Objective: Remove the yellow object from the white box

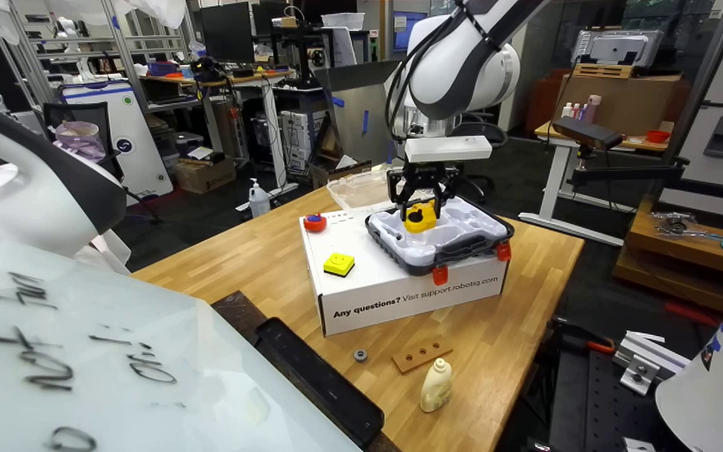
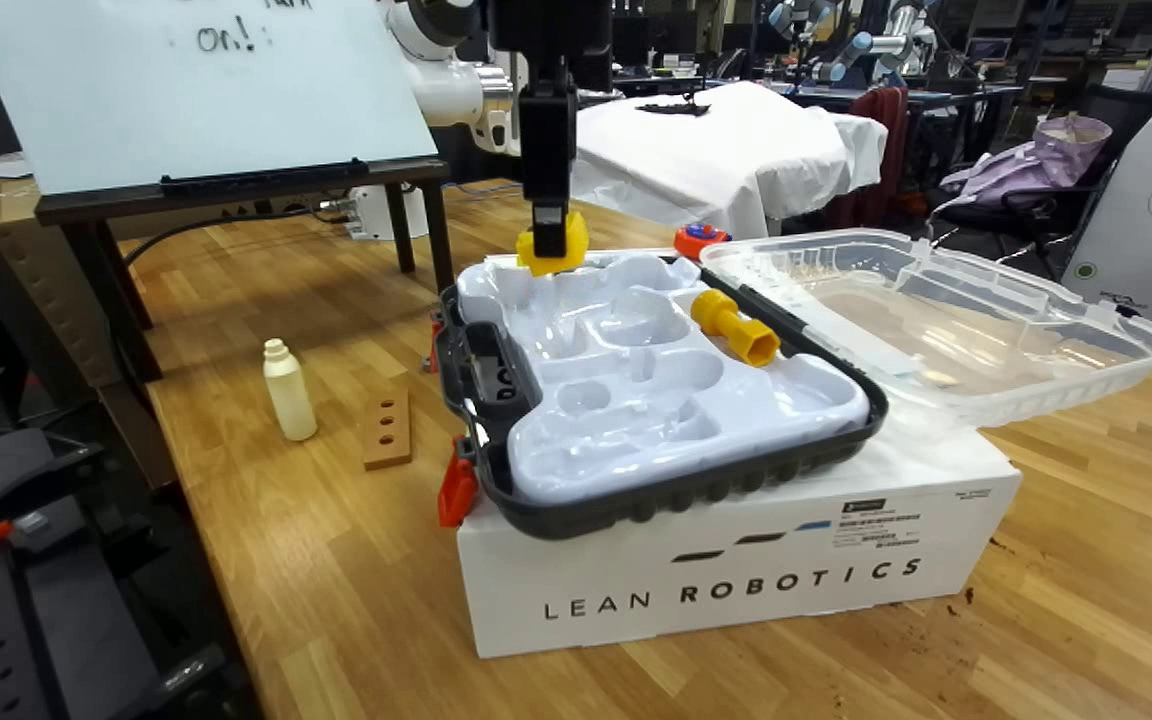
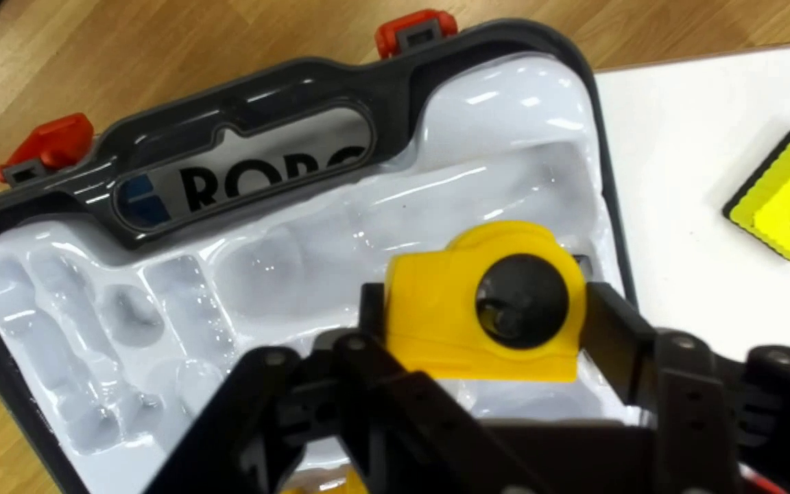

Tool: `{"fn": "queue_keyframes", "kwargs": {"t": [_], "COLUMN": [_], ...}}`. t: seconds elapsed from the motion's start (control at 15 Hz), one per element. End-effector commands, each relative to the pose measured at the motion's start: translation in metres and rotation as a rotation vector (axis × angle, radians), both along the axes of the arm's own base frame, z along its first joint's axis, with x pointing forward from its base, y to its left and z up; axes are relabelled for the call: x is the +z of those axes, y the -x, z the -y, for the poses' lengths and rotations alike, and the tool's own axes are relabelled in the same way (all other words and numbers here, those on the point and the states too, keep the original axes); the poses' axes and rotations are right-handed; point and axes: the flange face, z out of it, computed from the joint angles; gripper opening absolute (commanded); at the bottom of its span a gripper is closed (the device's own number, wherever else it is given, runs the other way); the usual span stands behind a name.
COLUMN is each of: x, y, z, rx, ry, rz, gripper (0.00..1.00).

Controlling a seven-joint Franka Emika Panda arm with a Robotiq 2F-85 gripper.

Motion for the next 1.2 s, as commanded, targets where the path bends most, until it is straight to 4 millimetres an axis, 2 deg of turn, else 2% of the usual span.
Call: {"fn": "queue_keyframes", "kwargs": {"t": [0.0, 0.53, 0.93, 1.13], "x": [0.012, 0.039, 0.04, 0.04], "y": [0.008, 0.001, -0.01, -0.022], "z": [-0.008, -0.059, -0.09, -0.099], "rx": [0.022, 0.14, 0.239, 0.286], "ry": [-0.004, -0.013, -0.008, 0.014], "rz": [0.043, 0.094, 0.093, 0.09], "gripper": [0.46, 0.46, 0.46, 0.46]}}
